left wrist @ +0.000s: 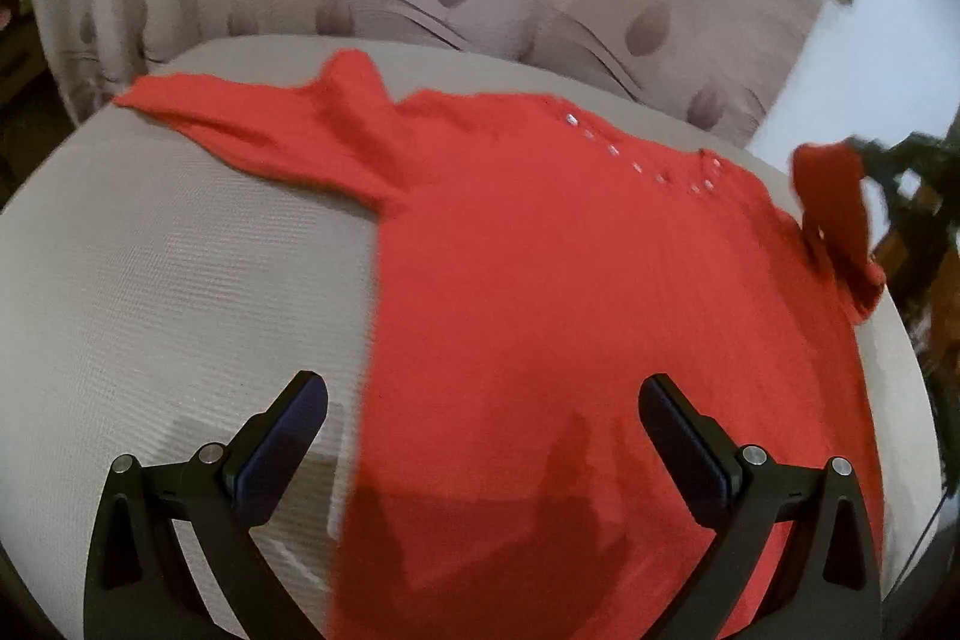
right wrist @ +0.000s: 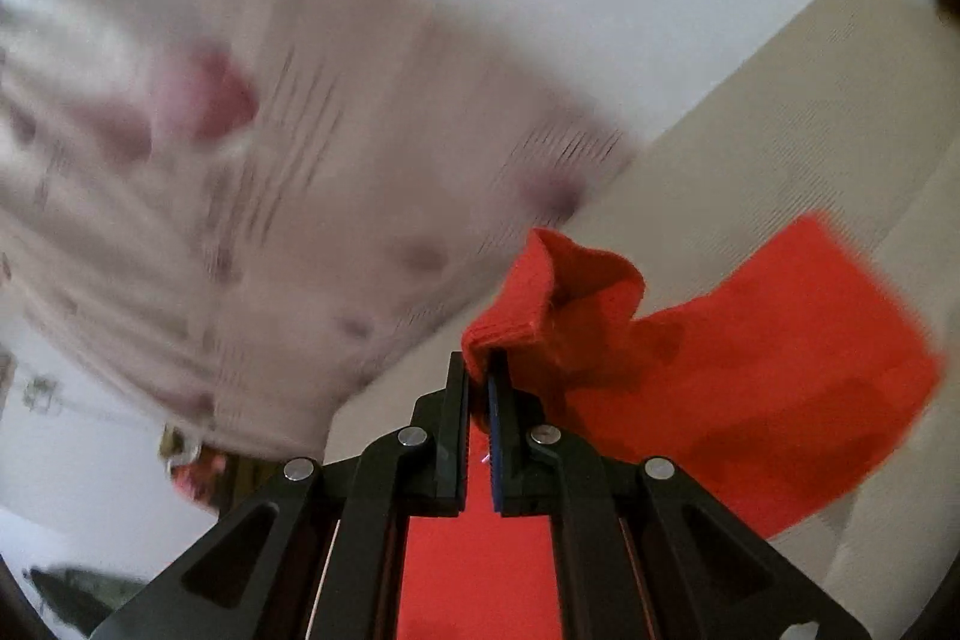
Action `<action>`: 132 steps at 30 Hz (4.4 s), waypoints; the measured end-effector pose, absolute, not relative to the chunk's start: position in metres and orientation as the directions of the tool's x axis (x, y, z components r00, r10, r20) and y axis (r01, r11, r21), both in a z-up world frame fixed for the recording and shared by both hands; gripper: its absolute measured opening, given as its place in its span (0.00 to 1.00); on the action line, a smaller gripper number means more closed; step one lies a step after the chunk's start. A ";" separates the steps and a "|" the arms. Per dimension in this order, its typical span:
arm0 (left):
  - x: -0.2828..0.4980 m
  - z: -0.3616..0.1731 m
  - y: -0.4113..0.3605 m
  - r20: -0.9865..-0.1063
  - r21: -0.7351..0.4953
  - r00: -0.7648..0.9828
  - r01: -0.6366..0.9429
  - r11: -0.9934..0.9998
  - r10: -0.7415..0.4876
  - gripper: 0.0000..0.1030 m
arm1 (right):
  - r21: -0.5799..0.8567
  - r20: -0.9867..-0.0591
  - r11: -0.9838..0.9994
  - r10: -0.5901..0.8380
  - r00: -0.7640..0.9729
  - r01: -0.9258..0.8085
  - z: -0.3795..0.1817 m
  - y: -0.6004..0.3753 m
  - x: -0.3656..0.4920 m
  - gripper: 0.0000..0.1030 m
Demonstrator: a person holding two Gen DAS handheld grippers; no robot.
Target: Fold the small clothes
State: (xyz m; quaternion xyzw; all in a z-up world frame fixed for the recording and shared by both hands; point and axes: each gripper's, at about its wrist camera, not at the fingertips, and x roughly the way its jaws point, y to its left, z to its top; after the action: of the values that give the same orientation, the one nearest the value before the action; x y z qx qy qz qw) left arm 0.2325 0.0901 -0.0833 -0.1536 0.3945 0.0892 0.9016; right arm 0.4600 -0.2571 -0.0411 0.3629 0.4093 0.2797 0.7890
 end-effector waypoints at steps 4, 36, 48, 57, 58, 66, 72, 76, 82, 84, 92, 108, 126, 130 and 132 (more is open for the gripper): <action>0.225 -0.077 0.118 -0.709 -0.176 0.697 -0.320 0.931 0.105 1.00 | 0.819 -0.466 0.556 0.788 0.402 -0.141 -0.076 -0.183 0.452 0.05; 0.205 -0.097 0.175 -0.675 -0.343 0.734 -0.407 0.847 0.080 1.00 | 0.567 -0.642 0.653 0.732 0.229 -0.501 -0.111 0.006 0.412 0.19; 0.204 -0.094 0.199 -0.634 -0.463 0.773 -0.353 0.813 -0.026 1.00 | 0.692 -0.474 0.534 0.844 0.251 -0.486 -0.081 -0.077 0.364 0.51; 0.230 -0.061 0.327 -0.604 -0.568 0.793 -0.361 0.740 -0.077 1.00 | 0.546 -0.608 0.633 0.750 0.260 -0.549 -0.106 -0.080 0.319 0.63; 0.238 -0.063 0.348 -0.609 -0.581 0.790 -0.378 0.720 -0.077 1.00 | 0.549 -0.610 0.633 0.750 0.256 -0.547 -0.107 -0.079 0.320 0.63; 0.299 -0.088 0.466 -0.661 -0.651 0.745 -0.508 0.564 -0.092 0.96 | 0.612 -0.592 0.625 0.769 0.243 -0.484 -0.117 -0.093 0.328 0.65; 0.332 -0.093 0.485 -0.711 -0.576 0.702 -0.554 0.601 -0.033 0.02 | 0.660 -0.560 0.614 0.786 0.261 -0.432 -0.120 -0.105 0.331 0.66; 0.329 -0.091 0.485 -0.679 -0.606 0.734 -0.552 0.572 -0.010 0.04 | 0.670 -0.551 0.610 0.790 0.269 -0.422 -0.120 -0.107 0.331 0.66; 0.323 0.006 0.403 -0.500 -0.607 0.863 -0.295 0.738 -0.067 0.04 | 0.703 -0.517 0.603 0.797 0.311 -0.377 -0.121 -0.121 0.336 0.66; 0.326 0.041 0.362 -0.464 -0.583 0.876 -0.194 0.789 -0.128 0.04 | 0.713 -0.510 0.604 0.796 0.327 -0.357 -0.120 -0.126 0.337 0.66; 0.368 0.099 0.138 -0.439 -0.477 0.787 0.205 0.855 -0.433 0.04 | 0.752 -0.459 0.592 0.786 0.414 -0.290 -0.106 -0.170 0.330 0.68; 0.411 -0.020 -0.022 -0.559 -0.541 0.540 0.337 0.771 -0.629 0.67 | 0.747 -0.468 0.640 0.699 0.541 -0.179 -0.103 -0.287 0.324 0.70; 0.319 -0.088 0.141 -0.543 -0.599 0.748 -0.026 0.800 -0.381 0.96 | 0.120 -0.764 0.913 0.336 0.551 -0.391 -0.060 -0.179 0.389 0.69; 0.316 -0.088 0.136 -0.564 -0.565 0.745 -0.033 0.824 -0.356 0.96 | -0.184 -0.785 0.894 0.117 0.608 -0.410 -0.076 -0.146 0.399 0.36; 0.318 -0.088 0.136 -0.566 -0.568 0.743 -0.037 0.822 -0.358 0.96 | -0.144 -0.808 0.910 0.119 0.577 -0.388 -0.079 -0.152 0.412 0.06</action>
State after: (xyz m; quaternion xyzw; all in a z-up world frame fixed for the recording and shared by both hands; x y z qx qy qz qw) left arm 0.3181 0.1356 -0.0885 -0.2844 0.3472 -0.0904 0.8890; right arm 0.4124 -0.1525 -0.0791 -0.1544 0.4364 0.1449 0.8745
